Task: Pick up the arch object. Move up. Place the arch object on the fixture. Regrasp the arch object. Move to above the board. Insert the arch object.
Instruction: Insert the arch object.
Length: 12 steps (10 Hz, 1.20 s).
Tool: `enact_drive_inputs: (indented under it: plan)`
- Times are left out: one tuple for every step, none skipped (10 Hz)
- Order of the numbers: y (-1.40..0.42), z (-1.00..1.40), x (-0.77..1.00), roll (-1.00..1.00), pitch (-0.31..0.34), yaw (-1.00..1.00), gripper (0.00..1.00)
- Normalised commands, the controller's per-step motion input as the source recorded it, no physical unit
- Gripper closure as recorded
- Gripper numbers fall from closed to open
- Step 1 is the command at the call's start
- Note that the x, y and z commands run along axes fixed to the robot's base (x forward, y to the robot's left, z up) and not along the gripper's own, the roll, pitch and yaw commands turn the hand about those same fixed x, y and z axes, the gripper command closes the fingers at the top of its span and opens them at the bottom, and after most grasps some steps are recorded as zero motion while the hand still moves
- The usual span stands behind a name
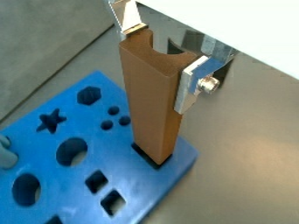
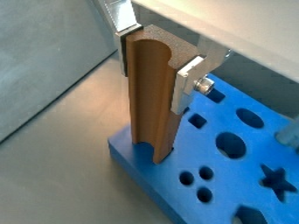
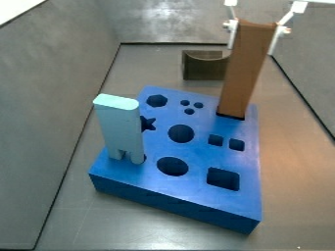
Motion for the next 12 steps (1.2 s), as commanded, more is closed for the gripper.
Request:
enact_drive_inputs:
  plan:
    - [0.05, -0.29, -0.28, 0.00, -0.033, 0.04, 1.00]
    - [-0.17, -0.43, 0.00, -0.03, -0.057, 0.01, 1.00]
    - [-0.27, -0.47, 0.12, -0.04, -0.037, 0.00, 1.00]
    - [-0.15, -0.45, 0.37, -0.05, 0.000, 0.03, 1.00]
    - [0.00, -0.41, 0.42, -0.02, 0.000, 0.01, 1.00]
    - [0.18, -0.41, 0.50, 0.00, 0.029, 0.05, 1.00]
    - [0.19, -0.42, 0.44, 0.00, 0.019, 0.00, 1.00]
    - [0.00, -0.53, 0.24, 0.00, 0.000, -0.01, 1.00]
    - [-0.23, -0.58, 0.07, 0.00, -0.061, -0.02, 1.00]
    - [-0.27, -0.59, 0.00, 0.00, -0.081, -0.01, 1.00]
    - [-0.13, -0.52, -0.11, 0.00, -0.071, 0.00, 1.00]
    - [0.01, -0.49, -0.15, 0.00, -0.047, 0.09, 1.00]
